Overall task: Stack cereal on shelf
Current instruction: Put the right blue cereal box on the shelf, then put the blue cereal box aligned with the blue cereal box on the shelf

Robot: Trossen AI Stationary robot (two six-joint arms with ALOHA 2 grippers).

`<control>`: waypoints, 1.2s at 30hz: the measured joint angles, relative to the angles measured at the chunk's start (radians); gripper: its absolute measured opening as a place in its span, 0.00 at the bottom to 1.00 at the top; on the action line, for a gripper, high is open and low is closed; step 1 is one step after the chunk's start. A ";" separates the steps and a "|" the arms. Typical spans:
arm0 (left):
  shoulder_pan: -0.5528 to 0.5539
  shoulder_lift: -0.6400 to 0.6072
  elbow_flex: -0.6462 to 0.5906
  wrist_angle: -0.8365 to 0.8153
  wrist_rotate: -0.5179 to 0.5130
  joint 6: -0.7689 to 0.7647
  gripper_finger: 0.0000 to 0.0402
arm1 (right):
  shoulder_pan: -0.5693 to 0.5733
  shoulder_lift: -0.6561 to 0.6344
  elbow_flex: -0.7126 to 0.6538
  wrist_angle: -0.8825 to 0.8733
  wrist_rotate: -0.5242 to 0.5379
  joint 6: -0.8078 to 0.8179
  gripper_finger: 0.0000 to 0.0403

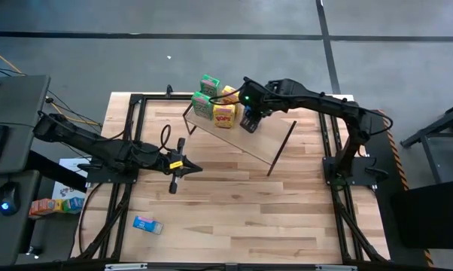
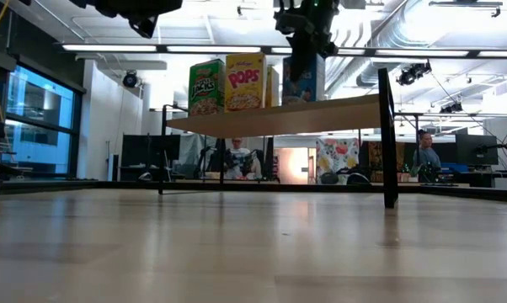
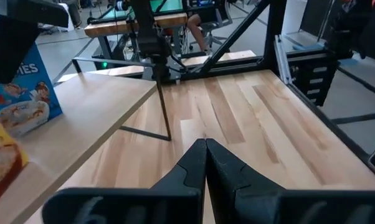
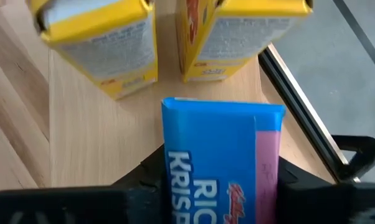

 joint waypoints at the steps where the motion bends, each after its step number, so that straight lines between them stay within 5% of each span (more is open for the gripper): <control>1: 0.000 0.000 0.000 0.003 -0.010 0.001 0.00 | 0.000 0.002 -0.001 0.008 0.000 0.001 0.32; 17: 0.000 -0.014 0.000 0.010 -0.084 -0.009 0.00 | 0.000 -0.026 -0.004 -0.005 -0.034 -0.018 0.65; 36: 0.000 -0.031 -0.002 -0.016 -0.174 0.035 0.00 | 0.053 -0.249 -0.004 -0.140 0.006 0.085 0.68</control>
